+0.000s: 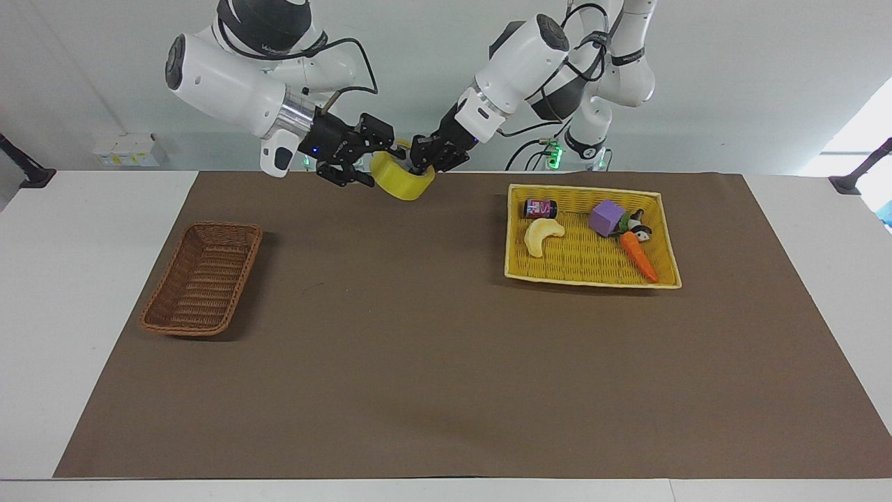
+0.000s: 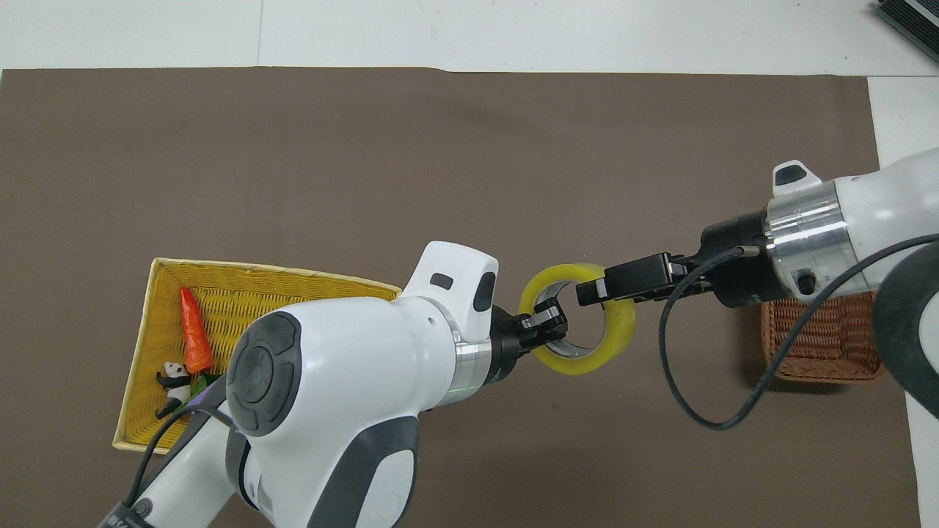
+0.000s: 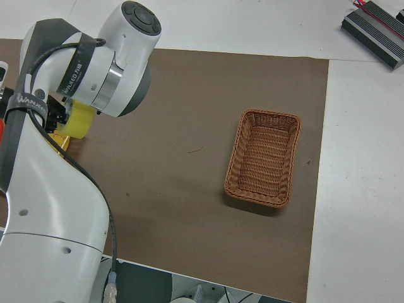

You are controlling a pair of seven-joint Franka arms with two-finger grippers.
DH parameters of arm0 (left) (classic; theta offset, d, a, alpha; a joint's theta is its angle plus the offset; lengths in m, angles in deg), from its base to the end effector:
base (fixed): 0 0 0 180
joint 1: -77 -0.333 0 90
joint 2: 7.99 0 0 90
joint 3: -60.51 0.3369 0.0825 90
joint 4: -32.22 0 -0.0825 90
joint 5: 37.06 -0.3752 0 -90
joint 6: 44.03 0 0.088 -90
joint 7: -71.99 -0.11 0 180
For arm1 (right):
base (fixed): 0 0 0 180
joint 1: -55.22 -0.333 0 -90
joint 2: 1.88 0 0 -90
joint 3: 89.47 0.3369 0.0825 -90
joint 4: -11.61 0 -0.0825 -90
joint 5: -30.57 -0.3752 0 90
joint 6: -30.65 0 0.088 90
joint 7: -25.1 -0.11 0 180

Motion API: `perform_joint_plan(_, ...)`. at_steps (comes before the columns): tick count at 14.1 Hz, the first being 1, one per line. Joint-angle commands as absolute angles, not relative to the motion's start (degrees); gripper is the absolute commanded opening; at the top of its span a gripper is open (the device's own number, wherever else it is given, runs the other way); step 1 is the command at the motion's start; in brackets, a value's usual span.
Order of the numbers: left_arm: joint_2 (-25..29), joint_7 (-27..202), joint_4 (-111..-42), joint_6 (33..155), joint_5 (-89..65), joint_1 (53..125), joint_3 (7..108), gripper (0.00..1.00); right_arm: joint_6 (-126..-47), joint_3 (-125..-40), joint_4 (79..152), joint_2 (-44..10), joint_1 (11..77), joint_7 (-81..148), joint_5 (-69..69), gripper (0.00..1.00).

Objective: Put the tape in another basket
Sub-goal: 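Hold the tape with the left gripper while the right gripper reaches it, then grasp the tape with the right gripper while the left gripper releases it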

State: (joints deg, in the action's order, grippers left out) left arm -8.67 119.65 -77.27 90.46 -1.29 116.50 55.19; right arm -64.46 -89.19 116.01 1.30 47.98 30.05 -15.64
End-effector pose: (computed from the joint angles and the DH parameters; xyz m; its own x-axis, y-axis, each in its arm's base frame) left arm 0.4102 -0.4218 0.5699 0.9287 0.3118 -0.2005 0.3680 -0.7102 0.6002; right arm 0.5155 0.1422 0.5938 0.9894 0.1262 -0.0717 0.0368 -0.6963 -0.7168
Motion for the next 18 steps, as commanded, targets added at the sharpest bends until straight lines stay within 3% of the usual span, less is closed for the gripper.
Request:
perform_joint_plan(1,-9.1,120.2,-76.3,91.4,-0.4,116.7,55.9,0.0,-63.4,-89.2,117.3,2.3,48.8,29.9,-17.1,0.0)
perform_joint_plan(3,-9.2,120.2,-76.2,91.5,-0.4,116.6,55.9,0.0,-63.1,-89.3,116.8,2.1,49.1,29.1,-16.5,0.0)
perform_joint_plan(4,-9.3,120.1,-76.1,91.5,-0.5,116.6,56.1,0.11,-63.0,-89.3,116.7,2.0,49.1,28.9,-16.5,0.0)
perform_joint_plan(5,-9.3,119.8,-76.1,91.5,-0.9,116.5,56.2,0.61,-63.0,-89.3,116.6,1.9,49.2,28.9,-16.5,0.0)
perform_joint_plan(6,-9.3,120.2,-75.9,91.3,-0.9,116.5,56.2,1.0,-62.6,-89.4,115.6,1.6,49.7,29.0,-16.2,0.0)
perform_joint_plan(10,-11.8,124.4,-76.1,90.3,-0.9,113.0,56.4,1.0,-59.7,-89.8,113.7,0.1,56.1,33.3,-12.9,0.0)
perform_joint_plan(12,-12.9,125.5,-76.4,89.7,-0.9,112.1,56.6,1.0,-59.6,-89.8,113.7,0.1,59.0,39.8,-3.8,0.0)
perform_joint_plan(18,-13.3,123.5,-72.1,69.6,-10.1,98.4,56.6,1.0,-60.5,-89.9,114.9,-0.5,65.8,53.7,20.0,0.0)
